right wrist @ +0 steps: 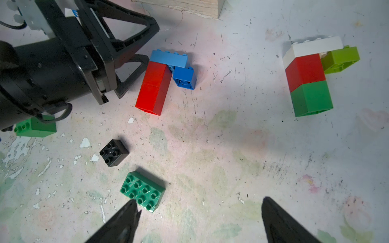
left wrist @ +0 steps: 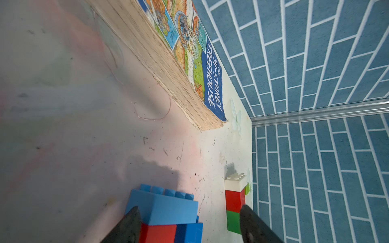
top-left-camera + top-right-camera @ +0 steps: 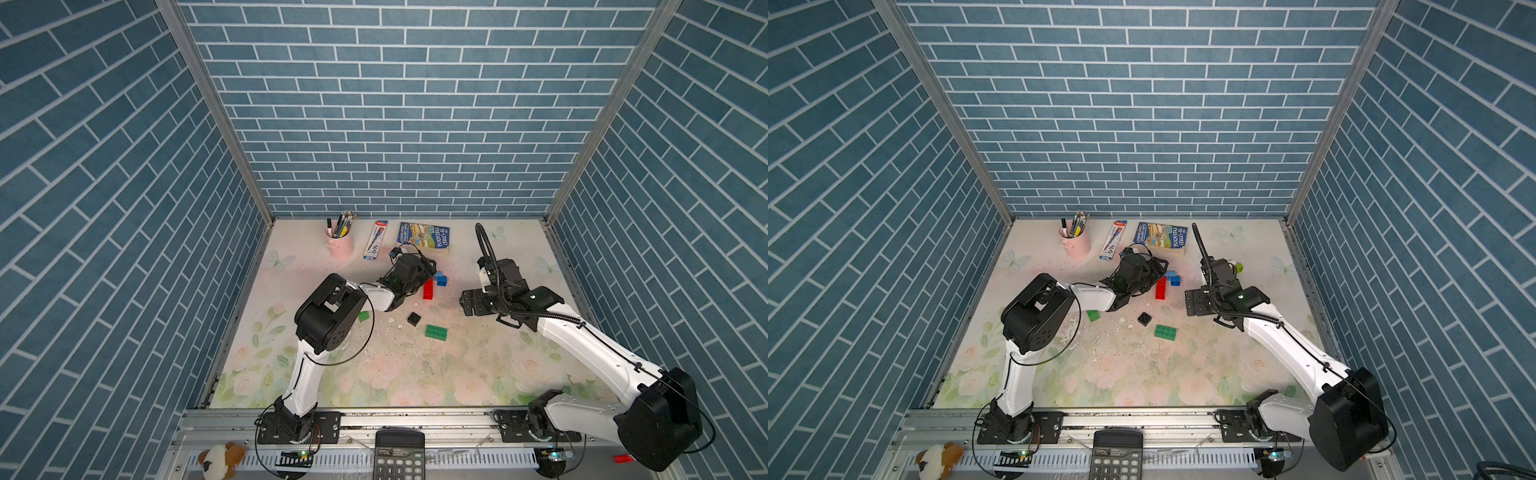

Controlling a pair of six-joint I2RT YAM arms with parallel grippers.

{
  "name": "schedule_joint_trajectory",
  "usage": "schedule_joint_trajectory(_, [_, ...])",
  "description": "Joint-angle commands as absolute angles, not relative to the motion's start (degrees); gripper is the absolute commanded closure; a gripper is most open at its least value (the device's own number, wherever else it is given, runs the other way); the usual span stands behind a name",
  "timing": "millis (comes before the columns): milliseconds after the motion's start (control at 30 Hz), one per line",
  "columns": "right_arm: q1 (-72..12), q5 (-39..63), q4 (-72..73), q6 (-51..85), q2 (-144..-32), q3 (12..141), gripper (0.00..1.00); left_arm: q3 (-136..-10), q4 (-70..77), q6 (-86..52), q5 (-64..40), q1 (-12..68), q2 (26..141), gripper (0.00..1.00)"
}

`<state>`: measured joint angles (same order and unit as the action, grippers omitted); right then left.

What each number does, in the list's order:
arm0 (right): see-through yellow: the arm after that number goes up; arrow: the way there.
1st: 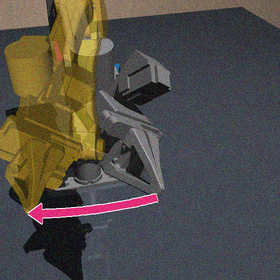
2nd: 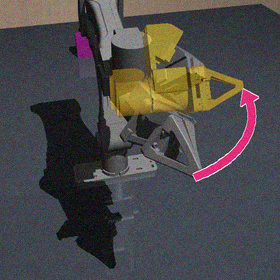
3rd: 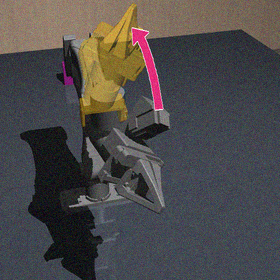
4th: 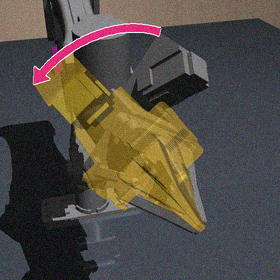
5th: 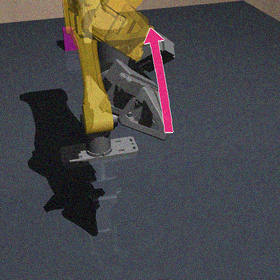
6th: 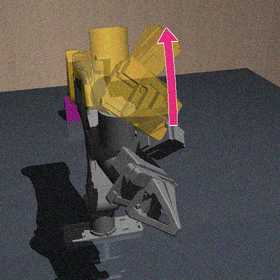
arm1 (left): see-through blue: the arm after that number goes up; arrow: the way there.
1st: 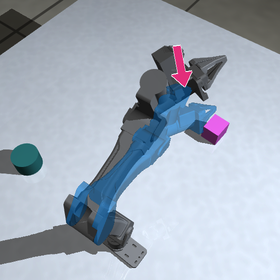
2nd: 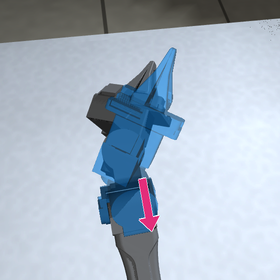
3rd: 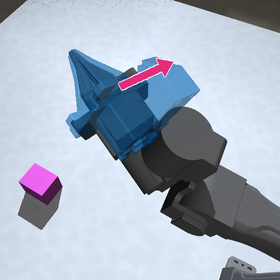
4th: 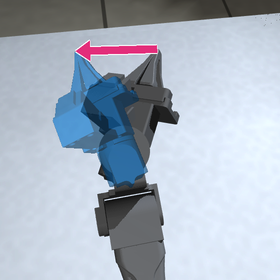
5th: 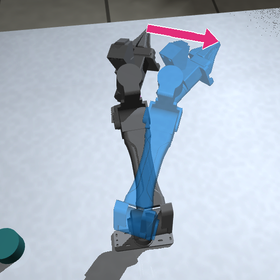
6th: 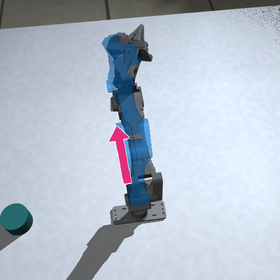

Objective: Assemble the letter r with lego
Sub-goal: Adjust the lego brick at the center of the board.

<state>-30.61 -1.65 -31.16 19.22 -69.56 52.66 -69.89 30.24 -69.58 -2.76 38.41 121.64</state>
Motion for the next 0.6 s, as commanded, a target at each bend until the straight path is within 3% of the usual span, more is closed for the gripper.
schedule_joint_trajectory(0, [-30.0,-1.0,-32.4,19.1,-69.6,54.6,0.08,-68.4,29.1,-68.3,-2.8,38.0,120.6,0.24])
schedule_joint_trajectory(567, [-29.7,0.0,-33.1,20.0,-67.7,54.3,0.08,-55.2,33.5,-69.2,-2.3,39.7,110.0,0.22])
